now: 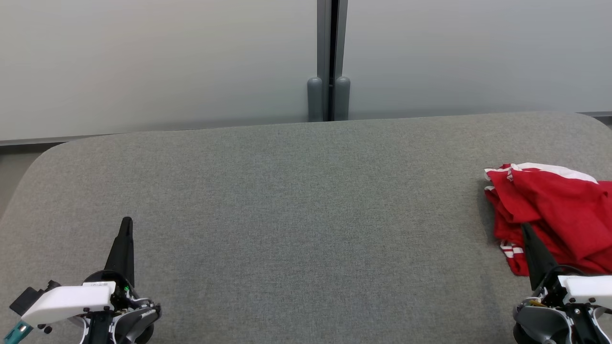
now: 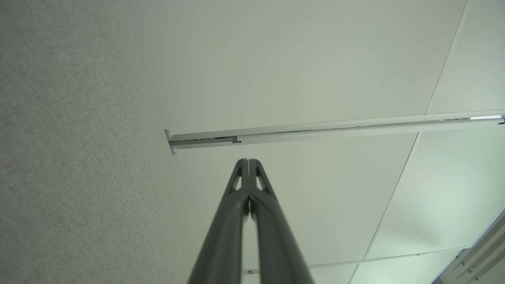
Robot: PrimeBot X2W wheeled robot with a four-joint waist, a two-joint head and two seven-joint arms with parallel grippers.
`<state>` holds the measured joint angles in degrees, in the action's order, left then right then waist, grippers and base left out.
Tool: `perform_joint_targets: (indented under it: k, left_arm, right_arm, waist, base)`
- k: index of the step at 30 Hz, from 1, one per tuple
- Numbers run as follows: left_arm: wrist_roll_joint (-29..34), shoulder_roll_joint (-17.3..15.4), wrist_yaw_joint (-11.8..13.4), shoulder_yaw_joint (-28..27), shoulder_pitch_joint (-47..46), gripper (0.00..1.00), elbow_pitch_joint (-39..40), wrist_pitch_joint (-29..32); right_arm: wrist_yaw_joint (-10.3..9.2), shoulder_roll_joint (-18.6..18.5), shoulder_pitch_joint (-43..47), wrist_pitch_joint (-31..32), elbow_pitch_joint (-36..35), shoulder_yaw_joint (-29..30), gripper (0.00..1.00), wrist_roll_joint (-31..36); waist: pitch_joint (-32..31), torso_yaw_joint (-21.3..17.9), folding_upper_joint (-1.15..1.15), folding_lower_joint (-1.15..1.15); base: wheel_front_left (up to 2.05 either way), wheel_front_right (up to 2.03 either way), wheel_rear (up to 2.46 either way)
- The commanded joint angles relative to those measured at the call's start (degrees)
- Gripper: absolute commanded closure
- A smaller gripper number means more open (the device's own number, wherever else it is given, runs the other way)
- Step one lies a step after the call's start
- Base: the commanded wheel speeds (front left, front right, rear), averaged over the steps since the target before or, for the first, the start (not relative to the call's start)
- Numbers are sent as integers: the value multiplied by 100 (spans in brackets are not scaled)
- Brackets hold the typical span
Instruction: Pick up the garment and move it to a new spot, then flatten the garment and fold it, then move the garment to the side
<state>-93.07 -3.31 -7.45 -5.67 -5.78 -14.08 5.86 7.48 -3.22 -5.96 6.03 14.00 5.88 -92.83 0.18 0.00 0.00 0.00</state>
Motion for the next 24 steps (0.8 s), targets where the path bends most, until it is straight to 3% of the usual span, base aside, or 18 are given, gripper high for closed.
perform_joint_targets:
  k: [1,24]
  left_arm:
    - [-14,-23,-29,-23,-81,100,-8,9]
    - [21,-3,-29,-49,-85,100,-8,32]
  right_arm:
    - [2,-8,-48,18,13,23,100,-12]
    - [2,5,-51,42,14,39,100,13]
  waist:
    - [0,0,0,0]
    - [0,0,0,0]
  base:
    - [0,0,0]
    - [0,0,0]
